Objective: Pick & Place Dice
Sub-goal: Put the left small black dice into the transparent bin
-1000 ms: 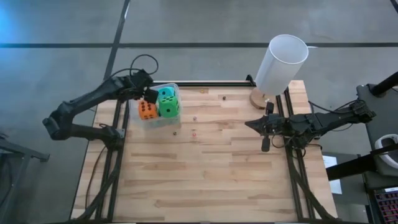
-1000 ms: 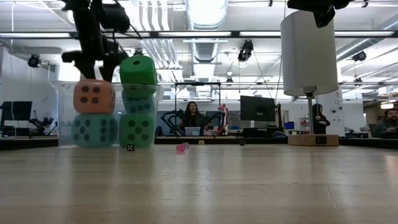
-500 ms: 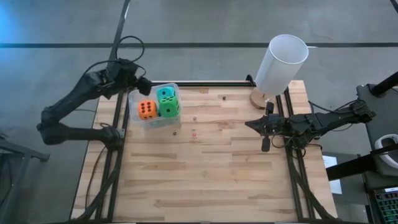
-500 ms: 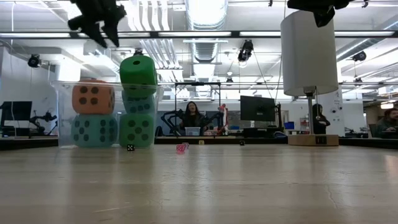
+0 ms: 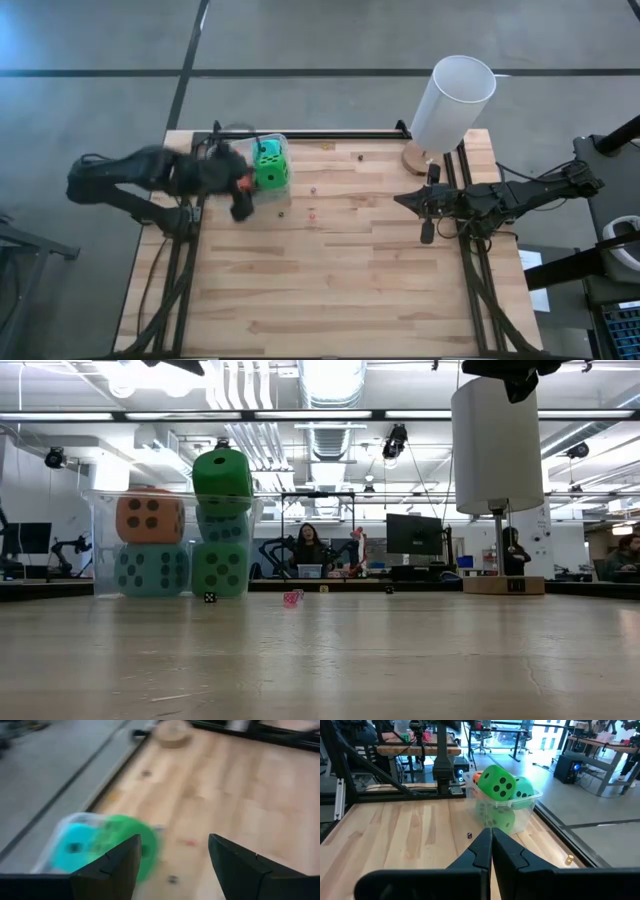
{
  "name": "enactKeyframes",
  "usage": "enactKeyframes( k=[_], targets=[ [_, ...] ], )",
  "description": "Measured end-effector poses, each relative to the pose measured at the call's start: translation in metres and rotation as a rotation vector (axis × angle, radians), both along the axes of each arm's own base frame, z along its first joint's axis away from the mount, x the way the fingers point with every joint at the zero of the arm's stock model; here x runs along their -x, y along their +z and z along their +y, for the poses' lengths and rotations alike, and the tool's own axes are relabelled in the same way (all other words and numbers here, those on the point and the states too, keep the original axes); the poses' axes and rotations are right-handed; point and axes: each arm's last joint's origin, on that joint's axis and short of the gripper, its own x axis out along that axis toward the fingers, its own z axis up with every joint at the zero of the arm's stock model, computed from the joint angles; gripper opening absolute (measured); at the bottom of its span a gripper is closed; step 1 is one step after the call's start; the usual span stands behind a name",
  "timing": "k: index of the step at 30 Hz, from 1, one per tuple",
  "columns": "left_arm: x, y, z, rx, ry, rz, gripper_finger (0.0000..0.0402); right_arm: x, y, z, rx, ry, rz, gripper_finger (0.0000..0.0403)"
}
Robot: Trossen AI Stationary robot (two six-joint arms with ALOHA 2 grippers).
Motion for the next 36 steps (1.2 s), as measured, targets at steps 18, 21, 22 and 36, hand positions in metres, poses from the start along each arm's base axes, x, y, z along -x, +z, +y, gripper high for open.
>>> enactKeyframes(
  k=[18, 21, 22, 36],
  targets=[
    [-0.076, -0.088, -0.108, 0.328, 0.168, 0.18, 0.0235, 0.0, -0.001, 0.0, 0.035, 0.005, 0.014, 0.0008],
    [-0.089, -0.105, -0.11, 0.392, 0.313, 0.174, 0.0232, 0.0, -0.001, 0.0, 0.036, 0.005, 0.017, 0.0008],
    [-0.093, -0.111, -0.11, 0.415, 0.369, 0.169, 0.0232, 0.0, -0.001, 0.0, 0.036, 0.006, 0.018, 0.0008],
    [-0.139, -0.185, -0.048, 0.471, 1.007, 0.171, 0.0247, 0.0, -0.001, 0.0, 0.037, 0.005, 0.021, 0.0008]
  ],
)
